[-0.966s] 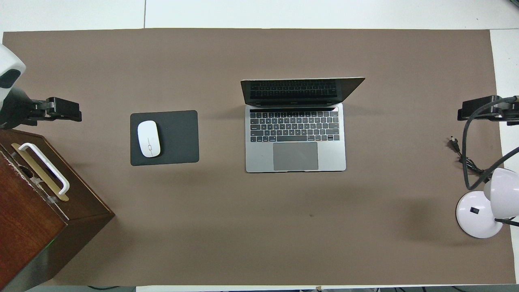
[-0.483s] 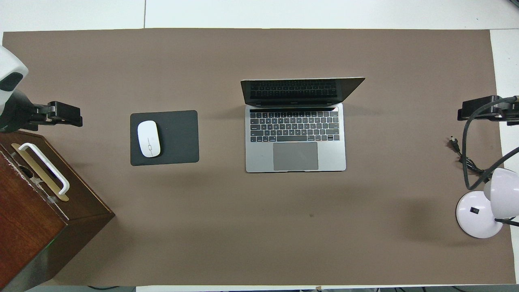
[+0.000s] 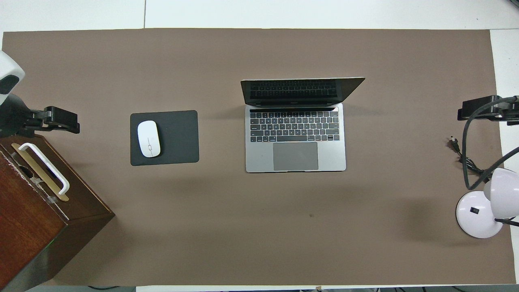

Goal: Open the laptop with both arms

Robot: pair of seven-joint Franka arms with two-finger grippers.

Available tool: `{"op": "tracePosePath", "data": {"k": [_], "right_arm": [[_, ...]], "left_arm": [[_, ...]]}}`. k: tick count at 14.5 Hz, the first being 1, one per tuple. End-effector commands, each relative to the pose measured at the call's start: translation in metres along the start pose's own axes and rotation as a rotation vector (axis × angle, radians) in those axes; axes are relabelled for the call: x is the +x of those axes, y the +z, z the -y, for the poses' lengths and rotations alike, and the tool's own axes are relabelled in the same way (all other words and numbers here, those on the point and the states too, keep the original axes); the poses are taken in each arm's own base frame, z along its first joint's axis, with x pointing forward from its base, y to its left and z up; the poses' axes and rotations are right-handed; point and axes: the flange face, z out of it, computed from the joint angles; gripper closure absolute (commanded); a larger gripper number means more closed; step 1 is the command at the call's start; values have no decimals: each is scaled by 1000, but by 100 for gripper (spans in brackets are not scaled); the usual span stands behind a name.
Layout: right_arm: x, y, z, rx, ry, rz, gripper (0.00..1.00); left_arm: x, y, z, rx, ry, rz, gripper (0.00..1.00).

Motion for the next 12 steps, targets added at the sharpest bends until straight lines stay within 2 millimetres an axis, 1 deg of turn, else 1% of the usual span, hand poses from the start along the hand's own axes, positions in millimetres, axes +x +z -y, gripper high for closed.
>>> {"op": "tracePosePath", "data": {"k": [1,2,3,12], "right_arm": [[2,-2,1,0,-19,-18,0],[2,-2,6,2,-29,-18,0],[1,-3,7,2,-29,-19,0],[1,-3,8,4,-29,-19,0]], "left_arm": [[-5,-4,0,-8,11,23,0],[-6,-4,-3,-8,14,31,0],[-5,-5,-2,-8,14,33,0],[-4,-1,2,-12,0,42,0]]}}
